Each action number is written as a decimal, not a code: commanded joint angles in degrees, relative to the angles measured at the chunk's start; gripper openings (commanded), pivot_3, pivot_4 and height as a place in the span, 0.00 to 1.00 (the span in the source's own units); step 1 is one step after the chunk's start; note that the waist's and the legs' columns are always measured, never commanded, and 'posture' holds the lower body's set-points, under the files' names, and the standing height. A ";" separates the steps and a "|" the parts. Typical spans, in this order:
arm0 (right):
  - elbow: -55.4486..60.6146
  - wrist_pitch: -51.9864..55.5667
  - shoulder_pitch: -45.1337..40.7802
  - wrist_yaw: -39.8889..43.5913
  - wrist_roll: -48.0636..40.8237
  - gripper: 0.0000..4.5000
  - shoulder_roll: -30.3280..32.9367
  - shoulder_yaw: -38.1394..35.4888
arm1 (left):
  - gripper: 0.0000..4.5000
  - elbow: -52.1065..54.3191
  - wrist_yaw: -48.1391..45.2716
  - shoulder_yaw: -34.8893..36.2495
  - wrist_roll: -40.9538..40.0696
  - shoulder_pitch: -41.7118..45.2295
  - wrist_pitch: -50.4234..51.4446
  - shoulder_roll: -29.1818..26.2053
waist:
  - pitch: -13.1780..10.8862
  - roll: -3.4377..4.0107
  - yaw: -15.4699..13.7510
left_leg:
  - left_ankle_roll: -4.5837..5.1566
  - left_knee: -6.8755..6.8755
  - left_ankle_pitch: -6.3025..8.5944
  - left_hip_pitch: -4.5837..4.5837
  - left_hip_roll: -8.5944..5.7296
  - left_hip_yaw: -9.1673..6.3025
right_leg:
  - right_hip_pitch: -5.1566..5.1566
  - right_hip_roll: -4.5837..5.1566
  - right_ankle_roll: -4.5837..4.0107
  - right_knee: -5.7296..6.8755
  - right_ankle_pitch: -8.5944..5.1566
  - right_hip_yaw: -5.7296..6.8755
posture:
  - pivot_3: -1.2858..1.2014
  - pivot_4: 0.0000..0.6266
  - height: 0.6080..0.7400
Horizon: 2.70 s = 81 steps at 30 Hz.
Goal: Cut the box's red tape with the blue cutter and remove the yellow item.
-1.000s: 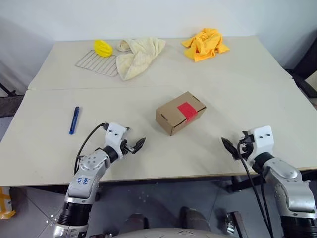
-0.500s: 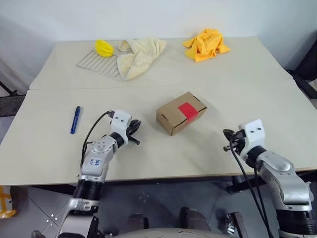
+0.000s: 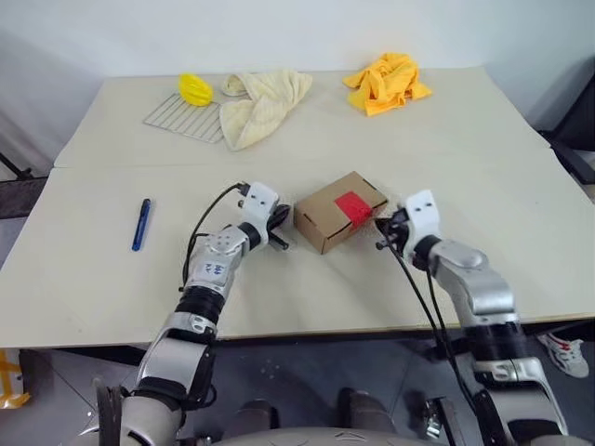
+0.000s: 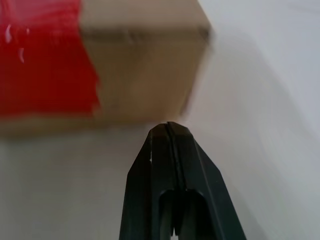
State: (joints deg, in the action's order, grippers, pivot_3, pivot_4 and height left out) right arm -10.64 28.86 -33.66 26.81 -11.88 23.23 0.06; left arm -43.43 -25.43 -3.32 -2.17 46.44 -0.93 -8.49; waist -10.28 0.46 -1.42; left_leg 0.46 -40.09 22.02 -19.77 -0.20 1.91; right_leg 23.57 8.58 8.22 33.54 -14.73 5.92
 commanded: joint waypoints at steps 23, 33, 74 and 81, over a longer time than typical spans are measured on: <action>-4.94 -4.65 -8.10 17.92 7.48 0.00 3.90 10.29 | 0.01 42.00 -20.15 -13.41 -4.84 -13.89 25.93 0.13 | 0.00 0.00 1.41 | -0.03 -0.04 0.02 -0.32 0.07 -0.01 | 0.23 0.02 0.00 -0.07 0.00 0.28 | 0.52 0.24 1.00; -12.42 -14.87 -12.49 13.74 12.57 0.00 4.91 7.05 | 0.01 44.01 -19.77 -14.06 -4.35 -14.96 28.49 -0.21 | 0.00 0.00 1.63 | -0.03 -0.06 0.01 -0.31 0.09 -0.01 | 0.23 0.03 0.00 -0.05 0.00 0.27 | 0.52 0.24 1.00; -0.53 -8.28 -3.02 25.43 7.08 0.00 13.06 4.68 | 0.01 51.55 -17.42 -13.56 -6.56 -17.57 34.06 -2.92 | 0.00 0.00 1.14 | -0.03 -0.12 0.02 -0.34 0.07 0.00 | 0.24 0.04 0.00 -0.04 0.00 0.26 | 0.52 0.24 1.00; -4.33 -10.80 -4.43 24.12 8.59 0.00 13.72 4.16 | 0.01 55.79 -15.90 -12.68 -7.39 -19.40 37.63 -4.13 | 0.00 0.00 1.33 | -0.03 -0.12 0.02 -0.33 0.08 -0.01 | 0.24 0.04 0.00 -0.04 0.00 0.25 | 0.52 0.24 1.00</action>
State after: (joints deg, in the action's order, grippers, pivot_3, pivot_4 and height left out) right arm -15.23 19.47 -37.09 51.34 -3.22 36.16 5.40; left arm 9.52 -41.69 -16.73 -8.35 27.58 36.31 -12.39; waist -10.28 0.46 -0.09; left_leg 0.42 -40.21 22.04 -20.11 -0.12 1.90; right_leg 23.80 8.62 8.22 33.50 -14.72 6.18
